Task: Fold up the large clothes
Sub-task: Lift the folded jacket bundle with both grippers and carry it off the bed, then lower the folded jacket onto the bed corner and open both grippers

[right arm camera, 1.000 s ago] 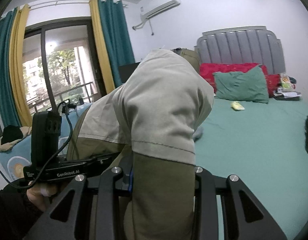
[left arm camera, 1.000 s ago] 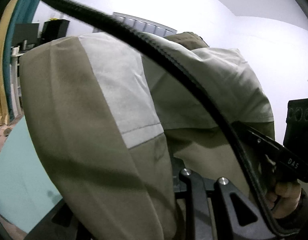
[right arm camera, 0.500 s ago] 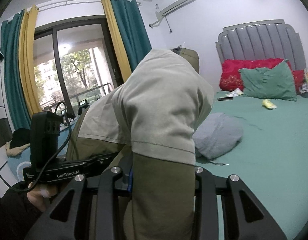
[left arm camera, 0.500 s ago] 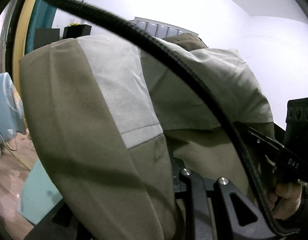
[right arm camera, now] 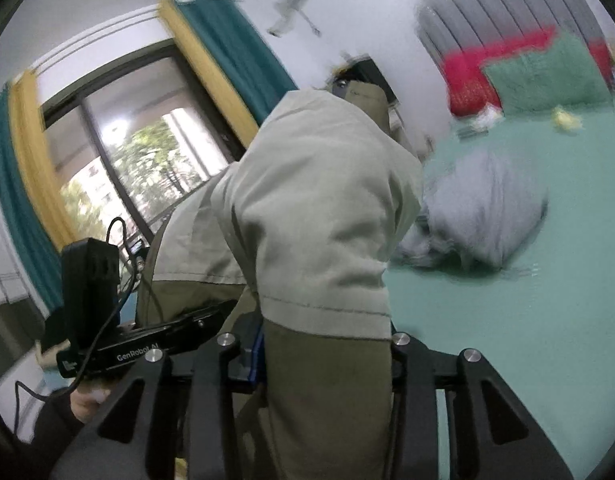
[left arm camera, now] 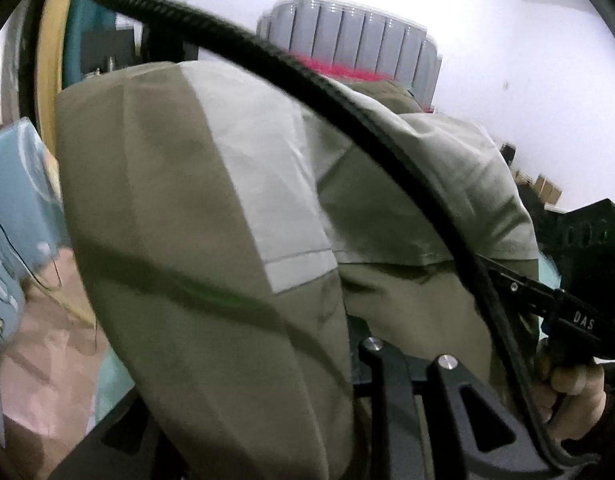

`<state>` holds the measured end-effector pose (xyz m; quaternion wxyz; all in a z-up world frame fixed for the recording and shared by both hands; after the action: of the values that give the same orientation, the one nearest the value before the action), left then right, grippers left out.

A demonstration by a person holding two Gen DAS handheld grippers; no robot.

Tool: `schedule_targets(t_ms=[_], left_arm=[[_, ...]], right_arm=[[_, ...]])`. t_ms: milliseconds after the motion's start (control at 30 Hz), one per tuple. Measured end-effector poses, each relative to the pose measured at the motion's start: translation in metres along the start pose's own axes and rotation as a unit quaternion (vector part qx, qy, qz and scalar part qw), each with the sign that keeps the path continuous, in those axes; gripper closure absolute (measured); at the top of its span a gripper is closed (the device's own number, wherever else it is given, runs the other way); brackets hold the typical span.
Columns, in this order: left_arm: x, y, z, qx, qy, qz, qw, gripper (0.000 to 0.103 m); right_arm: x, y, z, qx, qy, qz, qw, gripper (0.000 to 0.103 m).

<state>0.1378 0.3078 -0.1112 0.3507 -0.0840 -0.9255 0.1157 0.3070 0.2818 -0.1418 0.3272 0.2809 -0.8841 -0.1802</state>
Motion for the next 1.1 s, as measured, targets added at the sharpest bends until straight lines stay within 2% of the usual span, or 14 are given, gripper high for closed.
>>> schedule_targets(t_ms=[100, 167, 233, 300, 367, 467, 567, 633, 700, 800, 867, 967, 1033, 1100], left_arm=[[-0.046, 0.039, 0.019, 0.051, 0.042, -0.002, 0.9978, 0.071], [-0.068, 0.061, 0.034, 0.083, 0.056, -0.009, 0.9950, 0.060], [-0.078, 0.080, 0.035, 0.111, 0.058, -0.021, 0.9919, 0.054], [-0.079, 0.094, 0.024, 0.133, 0.040, -0.010, 0.9903, 0.049], [-0.071, 0.104, 0.011, 0.140, 0.020, -0.021, 0.9897, 0.046], [-0.053, 0.133, 0.000, 0.143, -0.011, -0.074, 0.9868, 0.043], [-0.019, 0.128, -0.009, 0.128, -0.068, -0.136, 0.9800, 0.041], [-0.001, 0.111, -0.016, 0.105, -0.105, -0.132, 0.9801, 0.037], [-0.001, 0.092, -0.027, 0.081, -0.116, -0.106, 0.9843, 0.030], [-0.032, 0.054, -0.031, 0.042, -0.053, -0.008, 0.9976, 0.025], [-0.063, 0.052, -0.022, 0.055, 0.004, 0.010, 0.9984, 0.025], [-0.099, 0.073, 0.013, 0.097, 0.085, -0.021, 0.9914, 0.025], [-0.106, 0.084, 0.030, 0.100, 0.095, -0.043, 0.9895, 0.025], [-0.104, 0.098, 0.041, 0.105, 0.100, -0.098, 0.9846, 0.025]], right_arm=[[-0.052, -0.047, 0.045, -0.034, 0.076, 0.067, 0.994, 0.057], [-0.071, -0.078, 0.066, -0.048, 0.100, 0.109, 0.988, 0.051], [-0.076, -0.098, 0.074, -0.065, 0.107, 0.113, 0.986, 0.035], [-0.074, -0.100, 0.071, -0.049, 0.102, 0.109, 0.988, 0.031], [-0.071, -0.093, 0.065, -0.004, 0.096, 0.124, 0.988, 0.031], [-0.062, -0.093, 0.052, 0.012, 0.081, 0.150, 0.985, 0.030], [-0.048, -0.100, 0.031, 0.027, 0.058, 0.160, 0.985, 0.029], [-0.043, -0.099, 0.018, 0.049, 0.055, 0.156, 0.985, 0.029], [-0.045, -0.088, 0.012, 0.076, 0.057, 0.157, 0.983, 0.029], [-0.042, -0.072, 0.020, 0.124, 0.072, 0.140, 0.980, 0.029], [-0.042, -0.066, 0.036, 0.158, 0.097, 0.137, 0.973, 0.029], [-0.043, -0.065, 0.060, 0.205, 0.116, 0.171, 0.957, 0.027], [-0.041, -0.072, 0.068, 0.184, 0.131, 0.156, 0.962, 0.028], [-0.040, -0.080, 0.071, 0.148, 0.153, 0.141, 0.967, 0.028]])
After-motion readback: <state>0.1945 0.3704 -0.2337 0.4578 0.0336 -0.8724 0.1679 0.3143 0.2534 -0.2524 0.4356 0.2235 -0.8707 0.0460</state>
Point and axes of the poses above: each gripper's, at about its wrist camera, not at the fingertips, and x roughly against the way its jaws point, y to its left, z to its underside, the point moved 5 cm from there along -x, roughly the way its jaws point, and after that the axes turned 10 degrees about z, right-handed, at the moved point
